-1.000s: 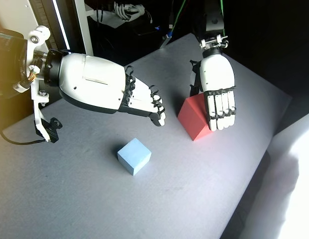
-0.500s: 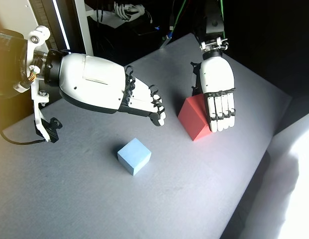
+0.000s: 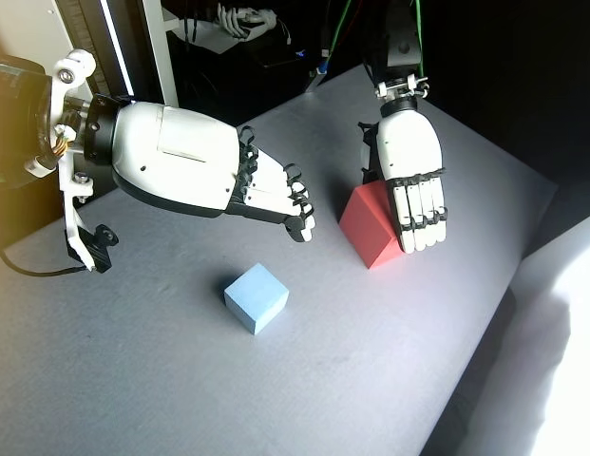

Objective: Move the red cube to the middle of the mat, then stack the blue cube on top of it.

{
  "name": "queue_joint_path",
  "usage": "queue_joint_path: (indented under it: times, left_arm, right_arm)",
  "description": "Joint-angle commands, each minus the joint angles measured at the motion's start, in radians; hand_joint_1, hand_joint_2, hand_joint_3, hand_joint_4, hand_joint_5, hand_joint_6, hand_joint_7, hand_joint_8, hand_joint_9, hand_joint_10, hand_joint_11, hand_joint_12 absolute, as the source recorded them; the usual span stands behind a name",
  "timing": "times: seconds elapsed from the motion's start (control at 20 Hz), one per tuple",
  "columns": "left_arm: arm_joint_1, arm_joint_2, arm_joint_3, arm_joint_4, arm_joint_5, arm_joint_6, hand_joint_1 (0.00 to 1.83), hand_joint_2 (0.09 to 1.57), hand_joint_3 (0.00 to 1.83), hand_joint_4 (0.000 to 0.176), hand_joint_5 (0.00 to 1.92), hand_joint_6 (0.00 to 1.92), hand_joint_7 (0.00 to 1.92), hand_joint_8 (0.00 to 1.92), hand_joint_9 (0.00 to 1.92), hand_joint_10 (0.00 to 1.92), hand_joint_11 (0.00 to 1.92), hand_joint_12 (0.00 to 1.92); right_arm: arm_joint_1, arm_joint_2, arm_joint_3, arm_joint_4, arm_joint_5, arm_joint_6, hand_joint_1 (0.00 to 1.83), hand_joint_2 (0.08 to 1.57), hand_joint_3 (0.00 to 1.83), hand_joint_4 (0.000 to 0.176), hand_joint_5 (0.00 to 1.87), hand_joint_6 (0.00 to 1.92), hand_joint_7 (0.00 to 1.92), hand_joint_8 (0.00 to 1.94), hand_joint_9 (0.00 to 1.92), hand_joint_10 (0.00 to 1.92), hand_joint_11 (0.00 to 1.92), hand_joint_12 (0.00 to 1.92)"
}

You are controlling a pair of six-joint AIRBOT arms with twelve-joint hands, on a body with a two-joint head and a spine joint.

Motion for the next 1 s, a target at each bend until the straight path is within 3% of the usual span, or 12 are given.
queue_joint_path:
  times: [0.0,0.05,0.2,0.35,0.75,0.8,0.95]
  left_arm:
    - [0.002,0.013,-0.005,0.011,-0.003,0.007,1.46,0.94,0.0,0.0,0.0,0.0,0.0,0.0,0.0,0.0,0.01,0.04]
    - [0.001,0.014,-0.006,0.011,-0.003,0.007,1.45,0.95,0.01,0.0,0.0,0.0,0.0,0.0,0.0,0.0,0.03,0.05]
    - [0.001,0.017,-0.011,0.009,-0.003,0.007,1.46,1.02,0.0,0.0,0.1,0.0,0.08,0.0,0.11,0.01,0.0,0.58]
    - [0.0,0.018,-0.015,0.007,-0.003,0.007,1.43,1.04,0.0,0.0,0.22,0.0,0.22,0.01,0.21,0.01,0.0,0.78]
    - [-0.027,0.048,-0.039,-0.006,-0.017,0.007,1.34,1.06,0.0,0.0,0.45,0.01,0.51,0.01,0.5,0.02,0.16,0.84]
    - [-0.033,0.051,-0.045,-0.014,-0.027,0.007,1.33,1.06,0.0,0.0,0.47,0.01,0.55,0.01,0.53,0.02,0.17,0.84]
    - [-0.05,0.056,-0.068,-0.044,-0.064,0.007,1.31,1.05,0.0,0.0,0.49,0.01,0.55,0.01,0.56,0.02,0.18,0.84]
  right_arm:
    - [0.015,0.009,-0.002,0.014,0.113,0.0,0.04,1.3,0.0,0.0,0.36,0.01,0.35,0.01,0.33,0.01,0.0,0.79]
    - [0.015,0.009,-0.002,0.014,0.113,0.001,0.04,1.3,0.0,0.0,0.36,0.01,0.35,0.01,0.34,0.01,0.0,0.8]
    - [0.015,0.009,-0.002,0.014,0.112,0.001,0.02,1.3,0.0,0.0,0.35,0.0,0.33,0.0,0.33,0.0,0.0,0.81]
    - [0.016,0.009,-0.002,0.014,0.111,0.001,0.05,1.3,0.0,0.0,0.36,0.0,0.34,0.0,0.33,0.0,0.0,0.82]
    - [0.016,0.009,-0.002,0.014,0.11,0.001,0.05,1.3,0.0,0.0,0.35,0.0,0.34,0.0,0.33,0.0,0.0,0.84]
    - [0.016,0.009,-0.002,0.014,0.11,0.001,0.02,1.32,0.0,0.0,0.32,0.0,0.3,0.0,0.28,0.0,0.0,0.73]
    - [0.017,0.009,-0.002,0.014,0.11,0.002,0.07,1.31,0.0,0.0,0.32,0.0,0.32,0.01,0.31,0.01,0.0,0.78]
